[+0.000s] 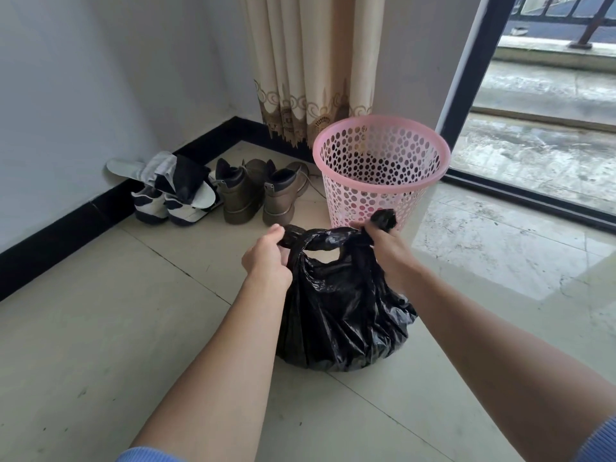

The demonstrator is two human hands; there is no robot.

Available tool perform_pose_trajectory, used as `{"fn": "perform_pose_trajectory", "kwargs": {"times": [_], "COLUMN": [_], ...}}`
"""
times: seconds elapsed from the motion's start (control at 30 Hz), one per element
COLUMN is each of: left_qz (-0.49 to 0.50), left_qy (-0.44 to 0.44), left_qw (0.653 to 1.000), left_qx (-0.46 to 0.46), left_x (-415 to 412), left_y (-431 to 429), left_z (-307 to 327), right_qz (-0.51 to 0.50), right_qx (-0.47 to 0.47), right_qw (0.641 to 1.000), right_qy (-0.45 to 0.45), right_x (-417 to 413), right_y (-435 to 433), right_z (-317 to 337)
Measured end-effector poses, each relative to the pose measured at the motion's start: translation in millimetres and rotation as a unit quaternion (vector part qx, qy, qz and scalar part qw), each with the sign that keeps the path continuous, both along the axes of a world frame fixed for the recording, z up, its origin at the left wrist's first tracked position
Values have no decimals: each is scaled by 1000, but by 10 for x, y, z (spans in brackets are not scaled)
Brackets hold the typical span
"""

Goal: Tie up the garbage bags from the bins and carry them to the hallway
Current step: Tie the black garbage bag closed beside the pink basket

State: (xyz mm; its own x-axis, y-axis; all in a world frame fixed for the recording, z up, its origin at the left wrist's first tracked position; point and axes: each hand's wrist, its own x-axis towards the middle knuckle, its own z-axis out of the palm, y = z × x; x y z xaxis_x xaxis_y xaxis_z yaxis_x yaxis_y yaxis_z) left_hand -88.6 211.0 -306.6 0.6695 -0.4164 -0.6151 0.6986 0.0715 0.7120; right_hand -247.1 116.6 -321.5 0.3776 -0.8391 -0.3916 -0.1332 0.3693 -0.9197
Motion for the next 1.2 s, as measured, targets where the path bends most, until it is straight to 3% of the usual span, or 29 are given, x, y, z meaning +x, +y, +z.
{"fn": "perform_pose_trajectory", "kwargs": {"times": [0.1,0.17,0.23,0.3,0.33,0.4,0.47,0.5,0.53,0.7,0.8,0.9,0.97,1.07,1.1,1.2], "left_qz": [37,61,49,-15,-75,-224,-323,-344,-352,-339,-411,-465,-465,-449,-438,-399], "left_qy": [81,80,-22,-225,-347,-558,-662,-678,-676,-630,-560,-446,-415,-415,-420,-432], "left_qw": [990,989,999,965,915,752,597,558,546,577,617,710,740,757,762,775], "left_qx": [-107,-104,-5,134,190,269,319,334,347,394,369,284,252,230,226,231], "left_x": [135,138,97,44,22,-53,-156,-172,-160,26,-39,-35,-5,-32,-46,-75], "left_y": [45,70,94,101,112,135,155,167,194,441,398,325,292,250,234,204], "left_z": [52,65,35,-51,-101,-158,-167,-197,-232,-427,-470,-470,-478,-483,-484,-497], "right_qz": [-116,-174,-215,-263,-281,-300,-310,-320,-332,-394,-402,-259,-143,-2,-19,-202], "right_qx": [123,172,209,243,253,261,257,252,247,259,200,71,24,101,152,246], "right_qw": [981,960,934,896,881,868,871,874,877,864,886,963,984,986,983,948], "right_qy": [-92,-139,-195,-261,-282,-296,-281,-264,-244,-177,-121,4,99,135,104,8], "right_x": [-82,-137,-153,-162,-170,-192,-230,-266,-318,-619,-682,-639,-604,-533,-485,-368], "right_y": [-53,-87,-92,-107,-117,-135,-179,-216,-273,-433,-461,-399,-316,-122,-79,-45], "right_z": [90,108,115,100,86,88,97,102,81,-121,-163,-93,-116,-200,-228,-266]}}
